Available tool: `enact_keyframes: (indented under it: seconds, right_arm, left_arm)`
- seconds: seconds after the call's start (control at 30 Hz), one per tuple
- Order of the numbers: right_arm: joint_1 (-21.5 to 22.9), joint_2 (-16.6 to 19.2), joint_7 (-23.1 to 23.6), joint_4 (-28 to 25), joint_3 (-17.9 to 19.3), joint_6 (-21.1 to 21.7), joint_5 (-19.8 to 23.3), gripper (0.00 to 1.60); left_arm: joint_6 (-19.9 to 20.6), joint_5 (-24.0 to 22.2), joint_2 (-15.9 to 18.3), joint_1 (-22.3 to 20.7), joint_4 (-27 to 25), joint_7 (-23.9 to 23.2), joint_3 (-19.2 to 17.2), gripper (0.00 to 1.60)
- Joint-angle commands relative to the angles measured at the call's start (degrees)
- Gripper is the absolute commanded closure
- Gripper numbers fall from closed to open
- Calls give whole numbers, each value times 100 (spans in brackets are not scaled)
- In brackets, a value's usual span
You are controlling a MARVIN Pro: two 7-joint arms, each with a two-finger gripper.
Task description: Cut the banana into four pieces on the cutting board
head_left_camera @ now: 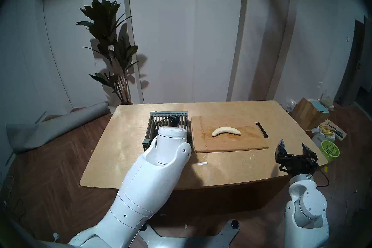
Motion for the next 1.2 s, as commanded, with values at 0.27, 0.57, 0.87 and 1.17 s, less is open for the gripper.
enact_keyframes:
  seconds: [0.27, 0.57, 0.87, 1.17]
  right_arm:
    - [23, -18, 20, -143, 8, -57, -7, 0]
    - [28, -37, 39, -144, 17, -56, -19, 0]
    - [34, -56, 56, -144, 25, -55, -31, 0]
    - [41, -74, 74, -143, 34, -53, -43, 0]
  left_arm:
    - [-14, -198, 332, -246, -87, 290, 151, 0]
    - [-14, -336, 337, -337, -19, 335, 179, 0]
    - [-14, -452, 321, -379, 37, 414, 224, 0]
    - [-14, -576, 234, -386, 80, 512, 180, 160]
